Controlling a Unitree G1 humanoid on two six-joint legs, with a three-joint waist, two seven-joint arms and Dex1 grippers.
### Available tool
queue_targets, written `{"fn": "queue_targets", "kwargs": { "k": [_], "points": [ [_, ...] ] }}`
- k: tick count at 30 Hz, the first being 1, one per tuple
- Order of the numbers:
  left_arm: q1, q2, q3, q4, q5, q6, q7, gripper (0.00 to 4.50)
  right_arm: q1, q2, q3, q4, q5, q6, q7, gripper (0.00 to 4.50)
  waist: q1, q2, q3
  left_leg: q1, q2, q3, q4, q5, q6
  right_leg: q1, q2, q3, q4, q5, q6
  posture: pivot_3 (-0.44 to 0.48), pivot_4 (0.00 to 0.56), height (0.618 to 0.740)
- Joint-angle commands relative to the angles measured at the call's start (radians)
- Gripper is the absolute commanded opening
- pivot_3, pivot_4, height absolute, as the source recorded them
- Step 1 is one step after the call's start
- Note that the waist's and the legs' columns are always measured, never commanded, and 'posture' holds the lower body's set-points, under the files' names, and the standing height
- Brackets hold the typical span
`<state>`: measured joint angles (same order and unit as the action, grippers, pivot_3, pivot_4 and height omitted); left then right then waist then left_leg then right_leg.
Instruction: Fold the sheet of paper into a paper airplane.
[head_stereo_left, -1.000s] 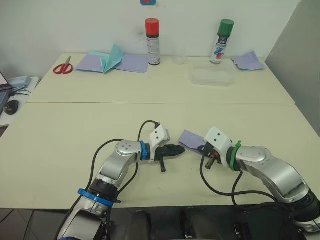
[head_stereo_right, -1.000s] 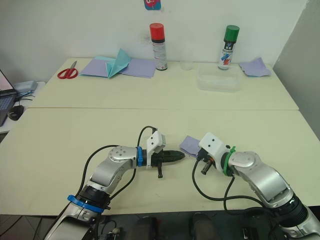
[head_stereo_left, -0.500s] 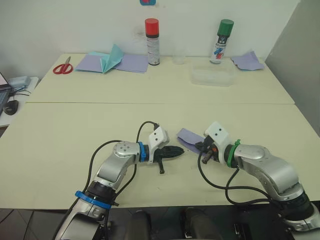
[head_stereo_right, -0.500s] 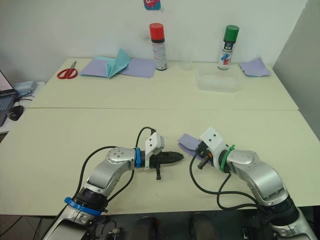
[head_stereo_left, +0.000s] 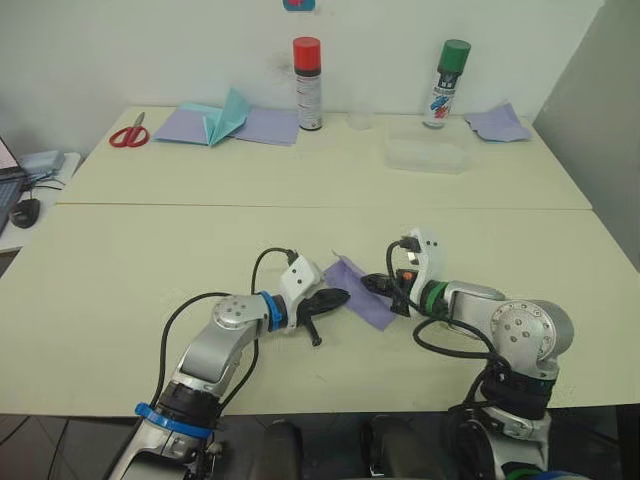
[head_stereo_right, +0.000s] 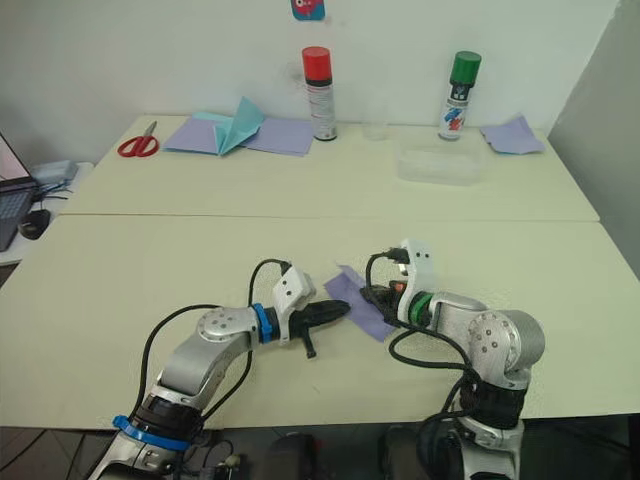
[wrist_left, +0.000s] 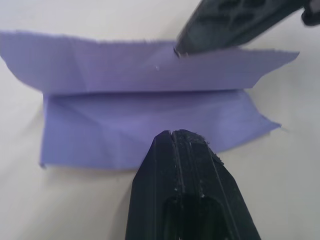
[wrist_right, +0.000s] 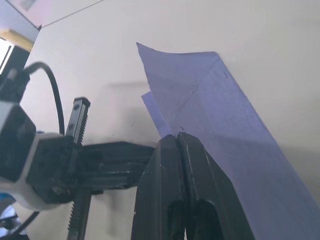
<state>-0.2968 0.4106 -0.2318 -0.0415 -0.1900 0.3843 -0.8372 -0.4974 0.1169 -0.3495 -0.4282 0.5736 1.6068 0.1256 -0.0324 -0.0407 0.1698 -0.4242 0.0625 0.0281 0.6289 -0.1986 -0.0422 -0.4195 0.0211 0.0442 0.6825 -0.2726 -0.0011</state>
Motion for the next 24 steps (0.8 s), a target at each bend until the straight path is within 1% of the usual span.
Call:
{"fn": "queue_targets", "kwargs": {
  "k": [1,4,7,10,12,15,18,21,24],
  "points": [
    [-0.004,-0.006,-0.015,-0.014,0.043,-0.006,0.046,0.0,-0.047,0.063,-0.096,0.013,0.101,0.008,-0.138,0.03,0.0,0.0,0.0,0.0,0.0,0.0,0.0,0.0,0.0,0.0,0.0,0.0,0.0,0.0,0.0,0.0,0.15,0.74],
    [-0.023,-0.037,-0.003,0.008,0.046,-0.016,0.079,0.0,-0.069,0.116,-0.152,0.032,0.192,0.008,-0.275,0.03,0.001,0.0,0.0,0.0,0.0,0.0,0.0,0.0,0.0,0.001,-0.001,0.0,0.0,0.0,0.0,0.0,0.15,0.74],
    [-0.041,-0.063,0.011,0.005,0.023,-0.001,0.086,0.0,-0.079,0.155,-0.188,0.046,0.302,0.008,-0.413,0.03,0.0,0.0,0.0,0.0,0.0,0.0,0.0,0.0,0.0,0.0,-0.002,0.0,0.0,0.001,0.001,0.0,0.15,0.74],
    [-0.042,-0.072,0.003,-0.008,0.005,0.003,0.063,0.0,-0.071,0.147,-0.189,0.062,0.406,0.008,-0.514,0.03,-0.001,0.0,0.0,-0.001,-0.001,0.001,0.0,0.0,0.0,0.0,-0.002,0.0,-0.001,0.001,0.001,0.0,0.15,0.74],
    [-0.048,-0.079,-0.006,0.005,0.019,0.002,0.071,0.0,-0.065,0.127,-0.188,0.082,0.455,0.008,-0.563,0.03,-0.003,0.0,0.0,-0.001,-0.001,0.001,0.0,0.0,0.0,0.0,-0.002,0.0,-0.001,0.001,0.001,0.0,0.15,0.74],
    [-0.068,-0.094,-0.029,0.066,0.063,-0.002,0.098,0.0,-0.067,0.099,-0.196,0.113,0.512,0.008,-0.616,0.03,-0.003,0.001,0.0,-0.001,-0.001,0.0,-0.001,0.0,0.0,0.0,-0.001,0.0,-0.001,0.001,0.001,0.0,0.15,0.74],
    [-0.08,-0.082,-0.076,0.127,0.1,0.021,0.079,0.0,-0.076,0.072,-0.2,0.135,0.561,0.008,-0.652,0.03,-0.003,0.001,-0.001,-0.001,-0.001,0.0,0.0,0.0,0.0,0.0,0.0,0.0,-0.001,0.001,0.001,0.0,0.15,0.74],
    [-0.086,-0.076,-0.106,0.169,0.12,0.053,0.069,0.0,-0.089,0.031,-0.192,0.155,0.588,0.008,-0.662,0.03,-0.003,0.004,-0.003,0.0,-0.001,0.0,0.0,0.0,0.0,0.001,-0.001,0.0,-0.001,0.001,0.001,0.0,0.15,0.74],
    [-0.086,-0.074,-0.119,0.177,0.129,0.08,0.075,0.0,-0.106,-0.011,-0.189,0.17,0.607,0.008,-0.659,0.03,-0.003,0.007,-0.005,0.002,-0.001,0.0,0.0,0.0,0.0,0.004,-0.001,0.0,-0.002,0.001,0.002,0.0,0.15,0.74]
  ]
}}
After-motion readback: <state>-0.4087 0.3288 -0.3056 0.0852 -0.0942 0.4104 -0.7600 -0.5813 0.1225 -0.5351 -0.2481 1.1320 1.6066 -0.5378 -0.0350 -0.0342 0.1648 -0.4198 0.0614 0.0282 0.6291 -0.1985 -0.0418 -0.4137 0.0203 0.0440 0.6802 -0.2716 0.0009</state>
